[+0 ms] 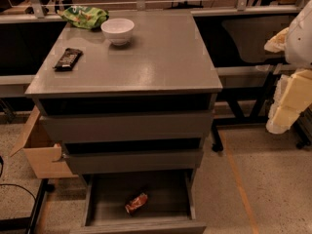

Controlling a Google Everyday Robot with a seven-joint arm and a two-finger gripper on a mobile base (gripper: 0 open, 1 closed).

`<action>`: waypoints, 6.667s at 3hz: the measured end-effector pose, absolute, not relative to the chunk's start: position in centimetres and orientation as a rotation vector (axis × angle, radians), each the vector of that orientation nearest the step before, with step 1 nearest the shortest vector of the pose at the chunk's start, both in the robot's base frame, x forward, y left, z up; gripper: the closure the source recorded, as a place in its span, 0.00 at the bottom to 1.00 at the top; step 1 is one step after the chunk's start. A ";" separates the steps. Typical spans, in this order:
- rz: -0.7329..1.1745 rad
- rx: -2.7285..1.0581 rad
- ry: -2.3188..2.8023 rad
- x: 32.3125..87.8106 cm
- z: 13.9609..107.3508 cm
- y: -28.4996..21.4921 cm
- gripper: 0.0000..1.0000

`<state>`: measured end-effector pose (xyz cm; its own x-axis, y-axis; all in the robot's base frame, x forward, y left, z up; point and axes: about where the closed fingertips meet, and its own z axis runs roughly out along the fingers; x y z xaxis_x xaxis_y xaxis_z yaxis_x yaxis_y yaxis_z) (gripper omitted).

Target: Pick coke can from bottom drawer and place on counter

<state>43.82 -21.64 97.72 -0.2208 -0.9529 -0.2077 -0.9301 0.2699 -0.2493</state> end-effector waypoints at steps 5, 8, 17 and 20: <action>0.500 -1.767 2.087 37.2 78.9 -17.2 0.00; 0.719 -1.777 1.958 37.7 70.3 -11.4 0.00; 0.769 -1.748 1.930 48.0 34.0 -2.7 0.00; 0.754 -1.715 1.871 50.7 27.7 0.6 0.00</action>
Offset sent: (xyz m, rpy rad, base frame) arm -0.0521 0.0138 -0.0505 0.1114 0.1424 0.0917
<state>50.69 0.56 27.74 -0.0917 -0.7259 -0.6816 -0.9957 0.0586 0.0716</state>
